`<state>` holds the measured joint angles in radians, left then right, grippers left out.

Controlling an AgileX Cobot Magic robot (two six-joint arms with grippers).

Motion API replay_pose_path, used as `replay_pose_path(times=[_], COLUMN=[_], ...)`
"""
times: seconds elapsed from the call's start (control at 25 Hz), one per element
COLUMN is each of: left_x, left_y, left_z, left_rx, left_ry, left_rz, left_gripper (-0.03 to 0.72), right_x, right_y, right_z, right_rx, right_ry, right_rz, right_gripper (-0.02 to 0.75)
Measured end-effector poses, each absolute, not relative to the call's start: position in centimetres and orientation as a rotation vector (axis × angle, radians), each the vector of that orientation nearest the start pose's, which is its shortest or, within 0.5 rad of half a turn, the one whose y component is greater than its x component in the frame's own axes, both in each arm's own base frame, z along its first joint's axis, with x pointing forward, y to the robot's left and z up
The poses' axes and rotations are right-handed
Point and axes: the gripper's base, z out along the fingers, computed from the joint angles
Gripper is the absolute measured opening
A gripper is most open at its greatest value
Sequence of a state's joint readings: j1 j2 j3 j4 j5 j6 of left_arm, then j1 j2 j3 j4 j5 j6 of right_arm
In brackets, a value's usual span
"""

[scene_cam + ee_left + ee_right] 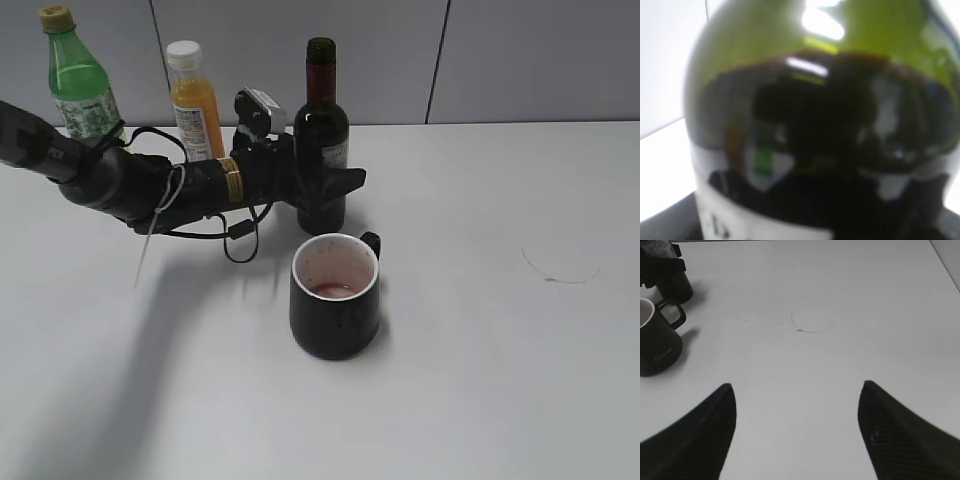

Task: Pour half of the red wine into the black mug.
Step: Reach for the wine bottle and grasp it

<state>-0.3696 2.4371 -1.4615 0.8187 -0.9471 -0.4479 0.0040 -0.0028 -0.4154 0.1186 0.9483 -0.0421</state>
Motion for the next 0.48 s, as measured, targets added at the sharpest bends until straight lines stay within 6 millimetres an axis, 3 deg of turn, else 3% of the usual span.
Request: replay_pose_path(times=[0.48], left_x=[43.63], left_y=[-22.72], left_z=[8.66], left_rx=[0.843], left_ry=[1.509], left_rz=[-0.723], left_gripper=[0.552], right_x=[0.81], right_y=[0.88], right_z=[26.28], right_rx=[-0.038], right_ry=[2.010], right_rz=[0.117], right_gripper=[0.573])
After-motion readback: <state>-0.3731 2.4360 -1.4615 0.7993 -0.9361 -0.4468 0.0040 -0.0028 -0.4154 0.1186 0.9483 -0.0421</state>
